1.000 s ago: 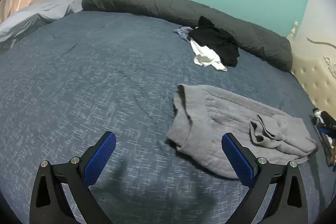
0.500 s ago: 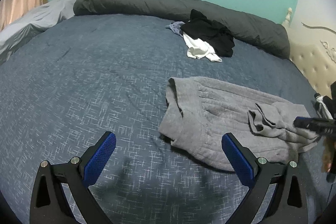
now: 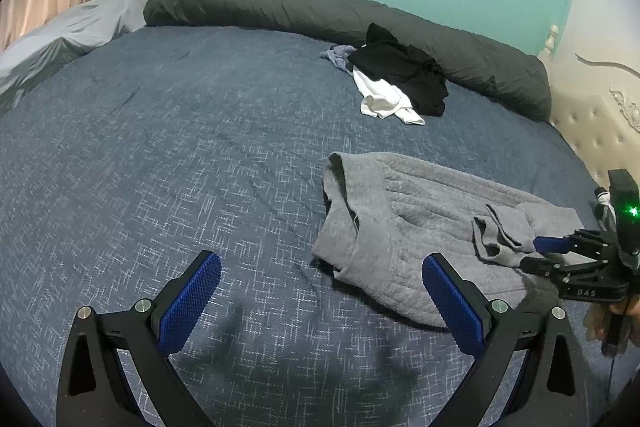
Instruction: Fold clothes
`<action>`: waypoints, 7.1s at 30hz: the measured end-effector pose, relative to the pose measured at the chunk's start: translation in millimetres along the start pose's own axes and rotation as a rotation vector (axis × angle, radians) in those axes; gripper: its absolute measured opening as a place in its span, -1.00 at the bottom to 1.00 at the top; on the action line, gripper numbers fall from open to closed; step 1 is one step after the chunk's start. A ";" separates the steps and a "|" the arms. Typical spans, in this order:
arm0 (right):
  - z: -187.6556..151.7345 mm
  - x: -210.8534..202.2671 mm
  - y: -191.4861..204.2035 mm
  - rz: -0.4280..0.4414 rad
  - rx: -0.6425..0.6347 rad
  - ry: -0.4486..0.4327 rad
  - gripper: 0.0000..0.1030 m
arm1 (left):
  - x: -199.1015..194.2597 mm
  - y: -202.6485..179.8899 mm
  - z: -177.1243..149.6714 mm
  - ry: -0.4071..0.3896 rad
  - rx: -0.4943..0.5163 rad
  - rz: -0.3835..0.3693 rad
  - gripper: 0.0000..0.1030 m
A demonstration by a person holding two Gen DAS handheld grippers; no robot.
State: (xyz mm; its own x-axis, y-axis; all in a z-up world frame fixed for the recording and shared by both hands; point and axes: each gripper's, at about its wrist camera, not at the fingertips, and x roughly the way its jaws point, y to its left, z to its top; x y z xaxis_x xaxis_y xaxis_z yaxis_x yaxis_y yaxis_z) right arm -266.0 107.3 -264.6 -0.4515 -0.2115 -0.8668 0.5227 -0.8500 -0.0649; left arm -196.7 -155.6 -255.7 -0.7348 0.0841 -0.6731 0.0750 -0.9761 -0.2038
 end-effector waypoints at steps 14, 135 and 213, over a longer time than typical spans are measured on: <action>8.5 21.1 20.4 -0.111 -0.097 0.002 -0.12 | -4.7 8.2 1.7 -0.010 -0.020 -0.002 0.99; 59.1 45.6 -4.5 0.069 0.468 -0.146 -0.63 | 9.9 6.7 3.4 0.012 -0.048 -0.009 0.99; -113.3 -33.7 -76.2 0.276 0.722 -0.185 -0.91 | 62.5 -36.9 -6.6 0.119 -0.053 0.018 0.99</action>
State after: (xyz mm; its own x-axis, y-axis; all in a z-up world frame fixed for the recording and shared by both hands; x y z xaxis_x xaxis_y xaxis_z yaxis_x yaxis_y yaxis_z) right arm -208.7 233.8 -286.5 -0.5195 -0.4830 -0.7048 0.0641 -0.8446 0.5316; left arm -241.0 -113.0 -294.9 -0.6483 0.0926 -0.7557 0.1251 -0.9662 -0.2256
